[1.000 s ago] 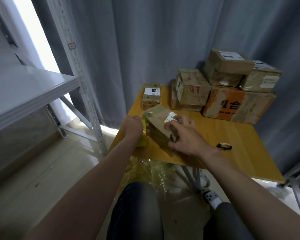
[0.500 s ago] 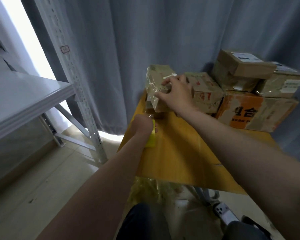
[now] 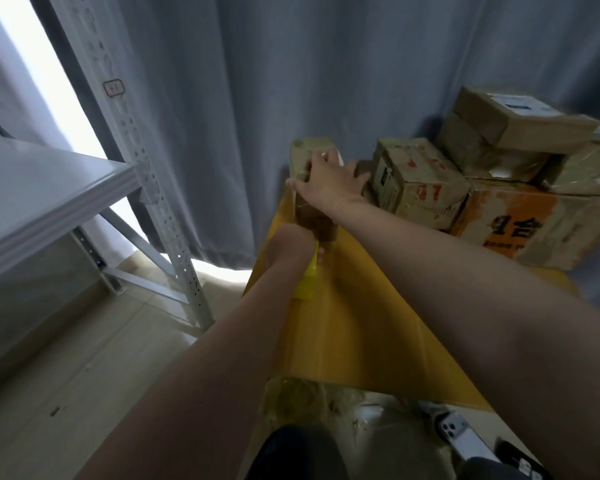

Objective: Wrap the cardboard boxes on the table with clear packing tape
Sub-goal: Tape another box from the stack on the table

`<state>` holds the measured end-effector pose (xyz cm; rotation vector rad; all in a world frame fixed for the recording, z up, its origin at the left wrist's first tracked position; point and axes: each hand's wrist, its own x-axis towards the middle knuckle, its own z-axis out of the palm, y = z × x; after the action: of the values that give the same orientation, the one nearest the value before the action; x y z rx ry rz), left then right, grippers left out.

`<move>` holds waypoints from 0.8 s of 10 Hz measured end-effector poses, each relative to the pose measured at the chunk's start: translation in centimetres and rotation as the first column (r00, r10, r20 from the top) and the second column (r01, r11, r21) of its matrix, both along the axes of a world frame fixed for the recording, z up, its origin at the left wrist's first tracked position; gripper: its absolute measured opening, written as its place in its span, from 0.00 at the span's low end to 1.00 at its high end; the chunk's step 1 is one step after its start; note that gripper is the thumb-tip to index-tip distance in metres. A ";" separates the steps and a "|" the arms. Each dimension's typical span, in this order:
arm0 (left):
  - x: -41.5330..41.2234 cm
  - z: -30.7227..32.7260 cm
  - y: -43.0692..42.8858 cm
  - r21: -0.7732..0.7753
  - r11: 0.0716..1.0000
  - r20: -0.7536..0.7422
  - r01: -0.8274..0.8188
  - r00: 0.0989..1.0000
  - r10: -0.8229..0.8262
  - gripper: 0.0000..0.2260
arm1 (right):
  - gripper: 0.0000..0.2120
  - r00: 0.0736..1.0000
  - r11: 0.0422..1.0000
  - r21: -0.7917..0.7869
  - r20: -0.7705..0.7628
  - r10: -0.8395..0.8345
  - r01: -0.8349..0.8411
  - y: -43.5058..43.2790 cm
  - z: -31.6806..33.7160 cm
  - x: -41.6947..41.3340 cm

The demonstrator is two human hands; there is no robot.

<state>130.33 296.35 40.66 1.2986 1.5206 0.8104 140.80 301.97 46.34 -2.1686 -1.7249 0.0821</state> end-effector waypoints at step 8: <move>3.7 -0.2 -2.7 0.302 0.943 -0.581 0.138 0.811 0.067 0.11 | 0.28 0.956 0.952 0.093 -0.042 -0.290 0.292 -9.3 0.9 12.8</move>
<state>134.02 293.65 40.49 1.9583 1.8797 0.6892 153.62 292.62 47.23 -2.3096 -1.3463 -0.0482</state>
